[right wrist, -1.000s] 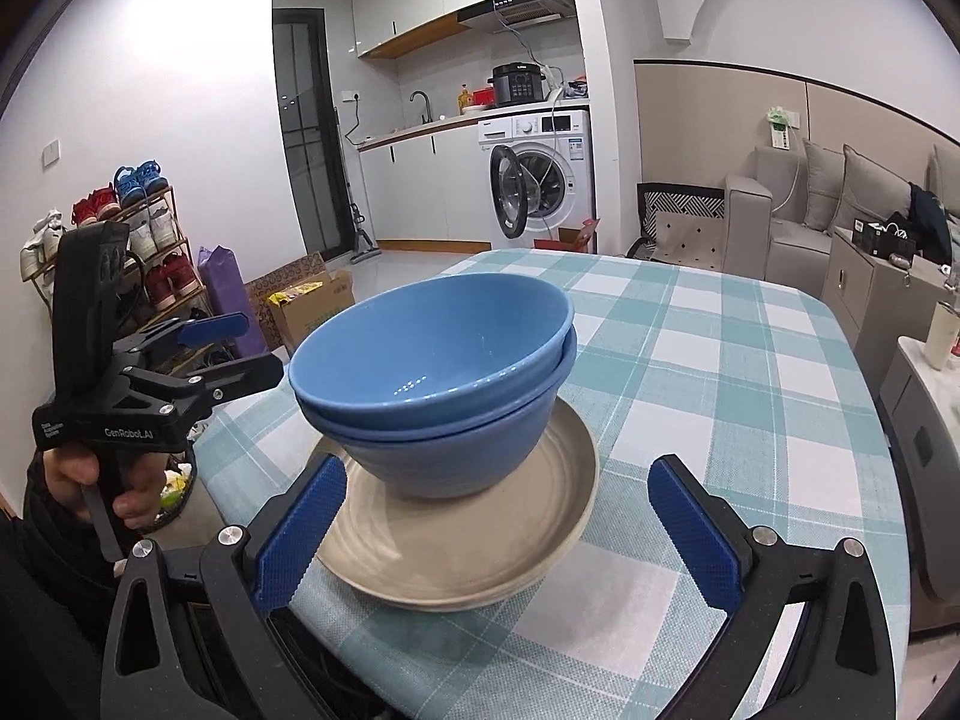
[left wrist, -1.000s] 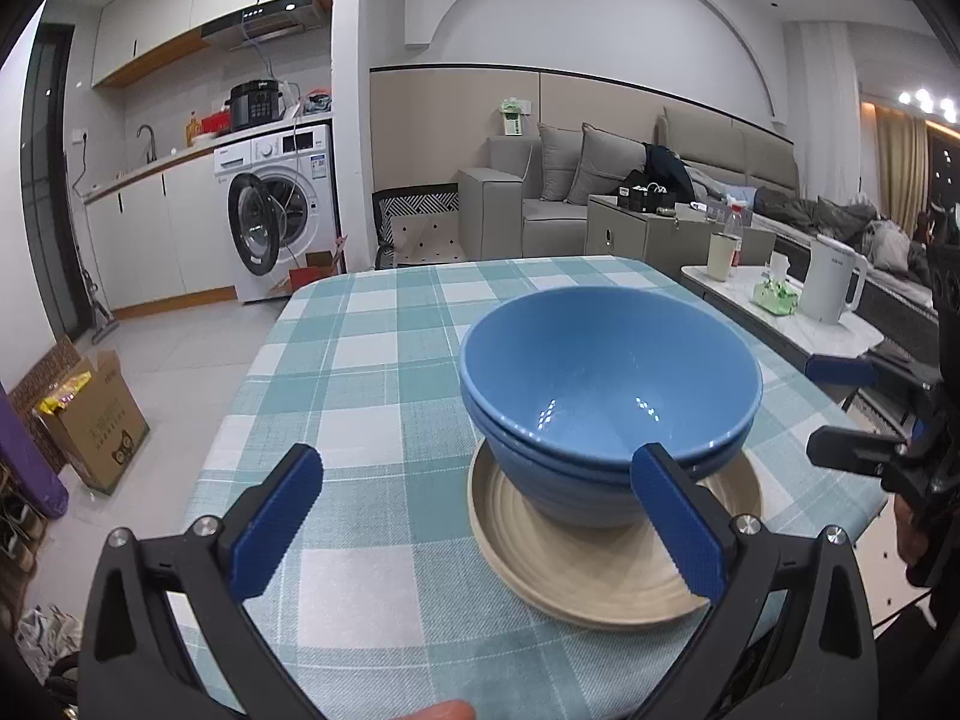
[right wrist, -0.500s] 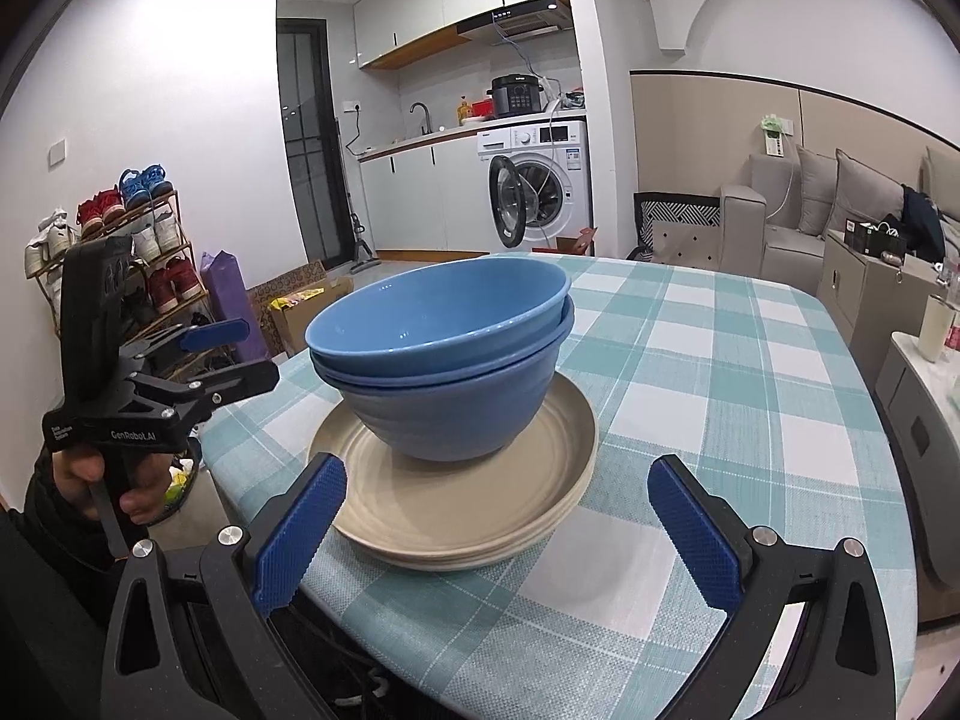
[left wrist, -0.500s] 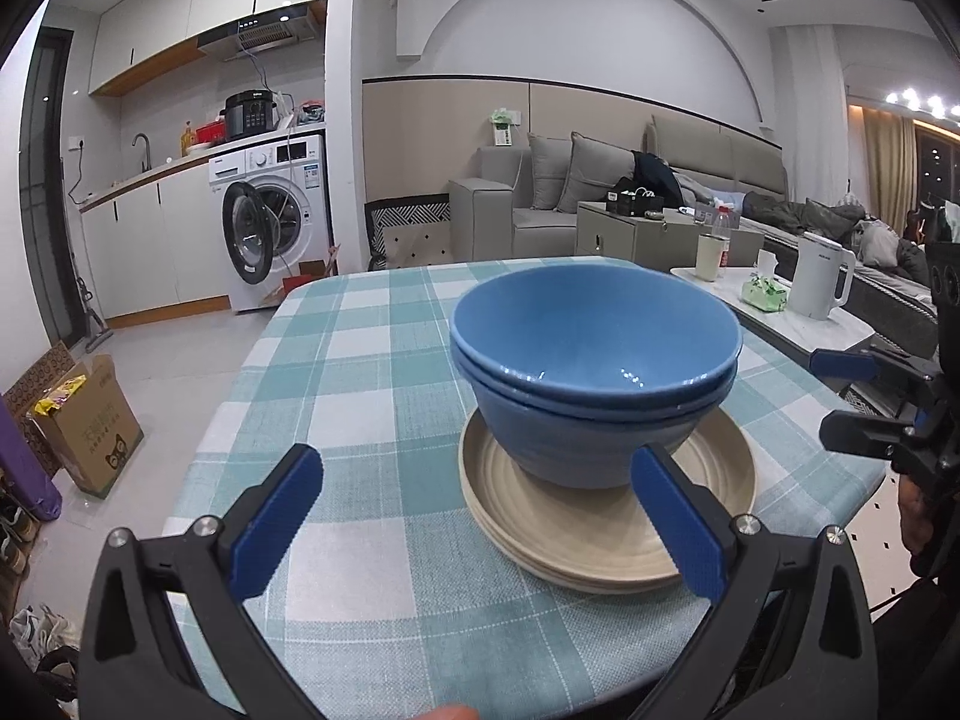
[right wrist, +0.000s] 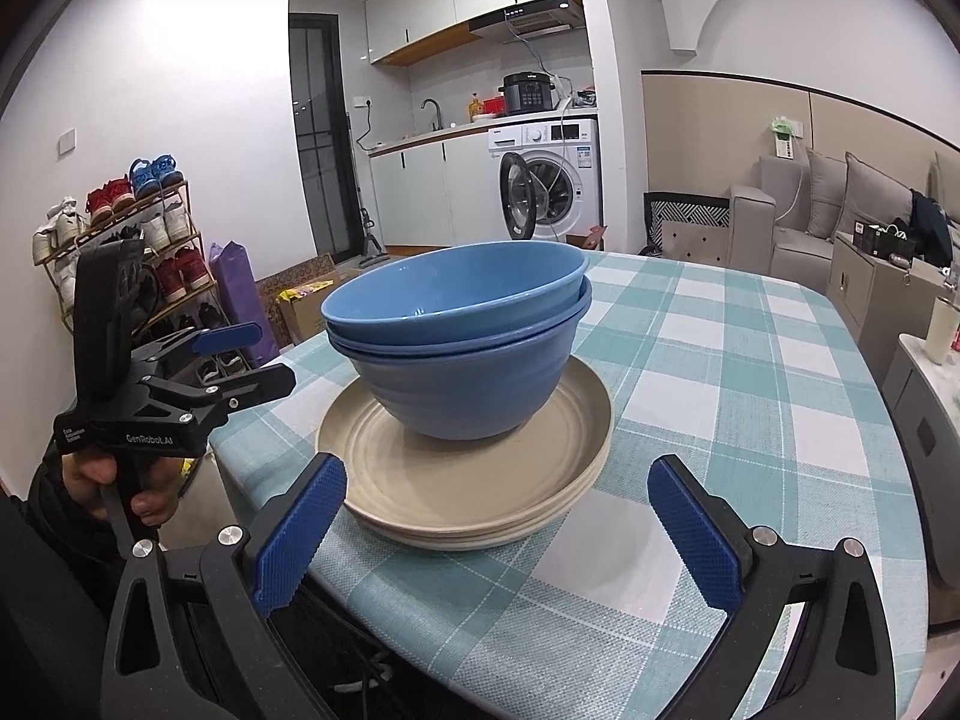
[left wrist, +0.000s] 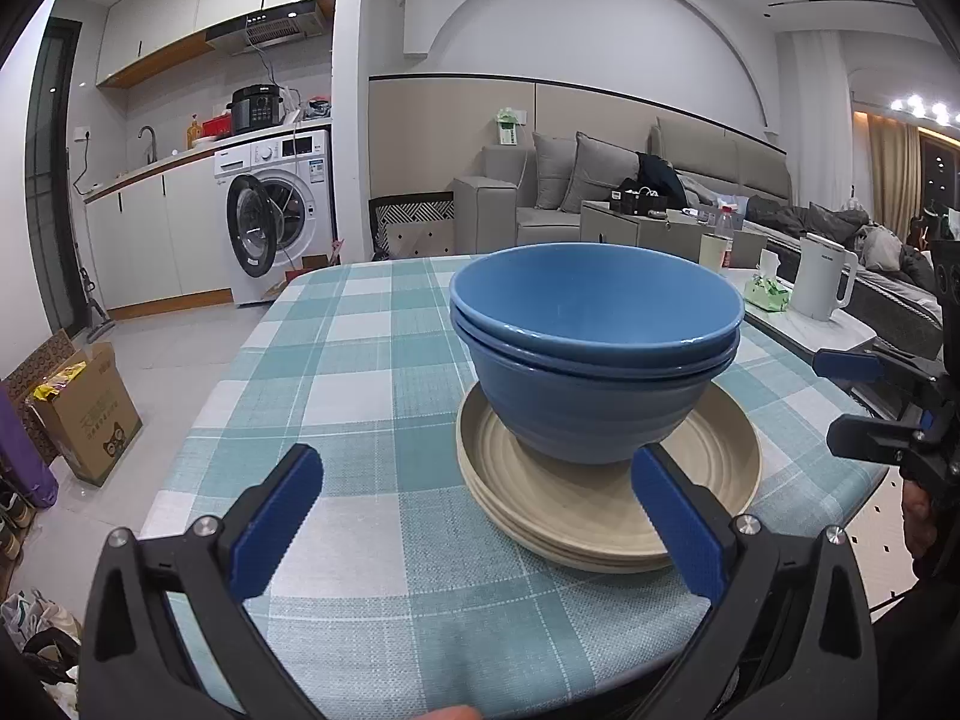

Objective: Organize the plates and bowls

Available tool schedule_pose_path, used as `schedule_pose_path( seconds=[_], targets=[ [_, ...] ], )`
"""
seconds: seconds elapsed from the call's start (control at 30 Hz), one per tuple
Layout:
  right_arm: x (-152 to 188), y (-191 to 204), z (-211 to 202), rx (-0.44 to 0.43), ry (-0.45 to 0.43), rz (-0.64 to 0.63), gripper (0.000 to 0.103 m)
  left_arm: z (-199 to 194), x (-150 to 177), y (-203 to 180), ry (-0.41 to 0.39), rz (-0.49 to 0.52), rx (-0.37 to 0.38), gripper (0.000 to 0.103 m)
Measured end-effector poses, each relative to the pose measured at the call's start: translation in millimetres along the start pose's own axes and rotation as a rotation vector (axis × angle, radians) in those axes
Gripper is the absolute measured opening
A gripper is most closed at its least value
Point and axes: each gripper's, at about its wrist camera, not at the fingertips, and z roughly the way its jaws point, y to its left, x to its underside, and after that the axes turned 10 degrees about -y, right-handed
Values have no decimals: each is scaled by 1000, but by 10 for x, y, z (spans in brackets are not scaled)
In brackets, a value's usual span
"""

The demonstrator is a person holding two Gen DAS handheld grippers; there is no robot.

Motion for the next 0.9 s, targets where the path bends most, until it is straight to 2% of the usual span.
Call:
schedule_pose_path(
  seconds=[0.9],
  targets=[
    [78, 189, 12, -30, -11, -69, 102, 25, -4, 13, -6, -11, -10, 103]
  ],
)
